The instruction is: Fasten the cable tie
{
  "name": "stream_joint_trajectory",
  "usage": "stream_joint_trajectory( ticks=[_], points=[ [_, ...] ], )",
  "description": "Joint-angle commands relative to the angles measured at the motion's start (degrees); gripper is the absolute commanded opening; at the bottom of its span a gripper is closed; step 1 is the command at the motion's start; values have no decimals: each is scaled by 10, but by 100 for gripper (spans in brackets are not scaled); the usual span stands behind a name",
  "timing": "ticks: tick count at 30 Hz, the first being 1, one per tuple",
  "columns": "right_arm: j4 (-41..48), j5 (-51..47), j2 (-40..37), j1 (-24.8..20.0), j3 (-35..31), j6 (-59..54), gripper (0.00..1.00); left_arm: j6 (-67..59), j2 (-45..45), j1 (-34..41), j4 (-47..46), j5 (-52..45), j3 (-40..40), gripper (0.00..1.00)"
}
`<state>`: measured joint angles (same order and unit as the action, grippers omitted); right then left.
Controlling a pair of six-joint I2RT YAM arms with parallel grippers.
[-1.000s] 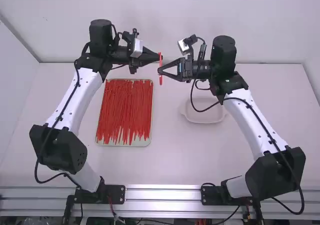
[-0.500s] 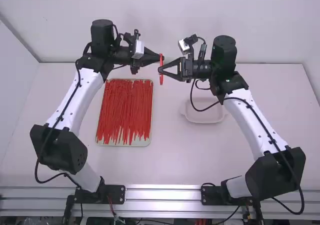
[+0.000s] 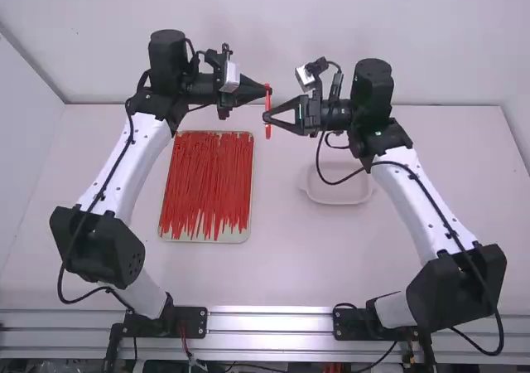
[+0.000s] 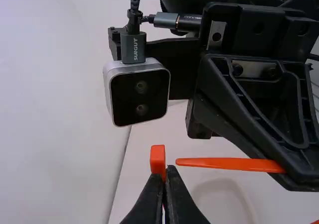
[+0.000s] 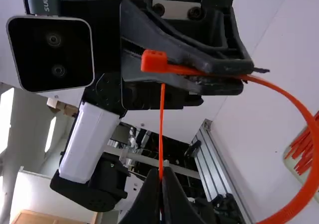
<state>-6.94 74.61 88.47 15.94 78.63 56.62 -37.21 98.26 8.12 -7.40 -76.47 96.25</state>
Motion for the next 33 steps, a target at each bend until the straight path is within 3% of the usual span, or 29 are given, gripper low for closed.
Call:
stream_joint_trajectory(
  ticks=[1,33],
  points=[
    [-4,8,-16,-6,12,2,0,3,-2,5,0,-13,-12,2],
    [-4,16,-16,-6,12,0,0,3,-2,5,25,-22,-24,2]
  ],
)
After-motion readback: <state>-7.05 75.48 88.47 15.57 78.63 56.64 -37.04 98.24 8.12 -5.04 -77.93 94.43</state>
